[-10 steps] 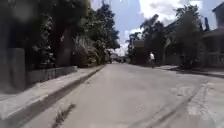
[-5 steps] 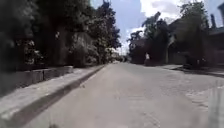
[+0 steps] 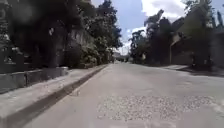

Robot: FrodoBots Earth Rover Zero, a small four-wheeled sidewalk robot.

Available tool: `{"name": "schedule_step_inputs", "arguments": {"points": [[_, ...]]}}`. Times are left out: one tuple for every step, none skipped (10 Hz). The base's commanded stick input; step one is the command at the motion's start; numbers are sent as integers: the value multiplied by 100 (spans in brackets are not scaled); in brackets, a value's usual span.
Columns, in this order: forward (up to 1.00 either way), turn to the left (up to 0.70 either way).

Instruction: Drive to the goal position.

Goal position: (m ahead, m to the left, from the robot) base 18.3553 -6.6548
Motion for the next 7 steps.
{"name": "schedule_step_inputs", "arguments": {"points": [[100,0],[100,0],[100,0],[100,0],[100,0],[100,0],[100,-2]]}}
